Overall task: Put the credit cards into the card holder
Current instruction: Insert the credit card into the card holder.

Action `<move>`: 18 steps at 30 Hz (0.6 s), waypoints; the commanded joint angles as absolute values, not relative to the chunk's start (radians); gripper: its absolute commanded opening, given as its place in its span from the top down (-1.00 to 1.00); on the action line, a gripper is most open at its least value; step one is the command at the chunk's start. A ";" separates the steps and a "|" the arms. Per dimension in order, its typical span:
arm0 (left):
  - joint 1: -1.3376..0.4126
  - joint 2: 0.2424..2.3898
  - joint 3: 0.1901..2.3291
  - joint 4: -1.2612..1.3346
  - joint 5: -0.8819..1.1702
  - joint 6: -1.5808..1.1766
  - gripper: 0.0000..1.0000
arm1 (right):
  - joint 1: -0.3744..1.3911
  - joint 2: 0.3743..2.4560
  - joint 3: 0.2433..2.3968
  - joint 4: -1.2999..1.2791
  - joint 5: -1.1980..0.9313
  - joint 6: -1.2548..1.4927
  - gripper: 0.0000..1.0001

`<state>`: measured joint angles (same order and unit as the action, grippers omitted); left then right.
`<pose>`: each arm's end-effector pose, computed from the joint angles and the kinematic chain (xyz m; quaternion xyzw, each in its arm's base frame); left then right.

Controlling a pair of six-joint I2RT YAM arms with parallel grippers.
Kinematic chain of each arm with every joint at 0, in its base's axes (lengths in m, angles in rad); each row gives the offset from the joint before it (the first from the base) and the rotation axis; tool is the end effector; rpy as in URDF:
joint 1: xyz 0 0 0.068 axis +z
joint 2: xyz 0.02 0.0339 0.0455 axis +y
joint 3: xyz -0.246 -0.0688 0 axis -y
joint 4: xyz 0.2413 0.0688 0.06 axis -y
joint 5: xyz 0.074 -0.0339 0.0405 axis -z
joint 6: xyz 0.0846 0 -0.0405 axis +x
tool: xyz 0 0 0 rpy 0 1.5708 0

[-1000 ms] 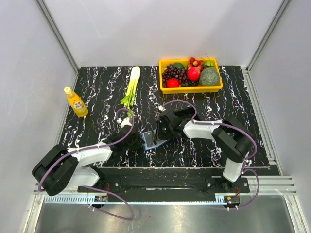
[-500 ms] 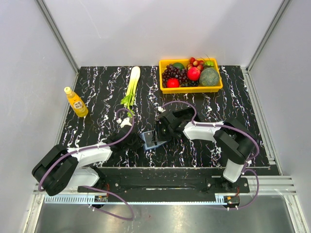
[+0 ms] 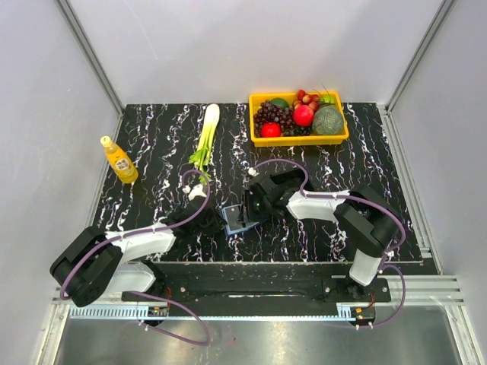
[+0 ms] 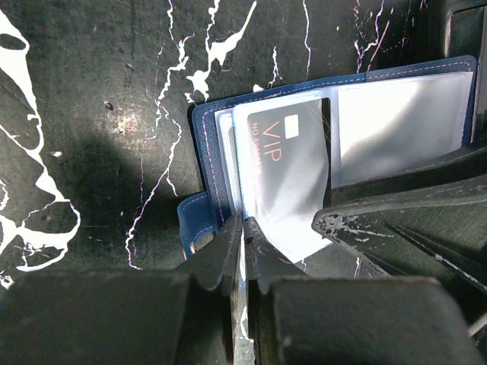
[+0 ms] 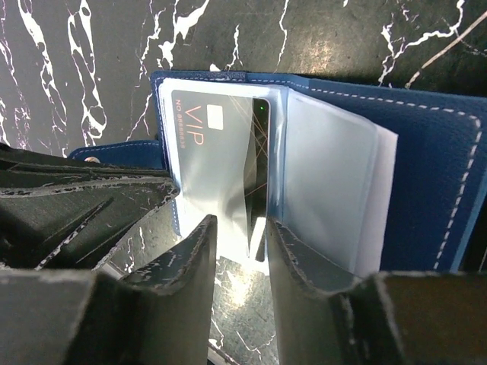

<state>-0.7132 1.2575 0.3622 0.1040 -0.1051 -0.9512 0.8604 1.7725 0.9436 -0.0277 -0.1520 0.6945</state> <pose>0.1972 -0.1588 0.0843 -0.1295 0.9148 -0.2478 0.2914 0.2380 0.2963 0.0981 -0.1039 0.9288 0.2952 0.1985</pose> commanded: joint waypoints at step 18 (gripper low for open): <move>-0.710 1.270 0.301 -0.120 -0.132 -0.922 0.68 | 0.908 1.805 0.913 0.107 -0.295 0.735 0.32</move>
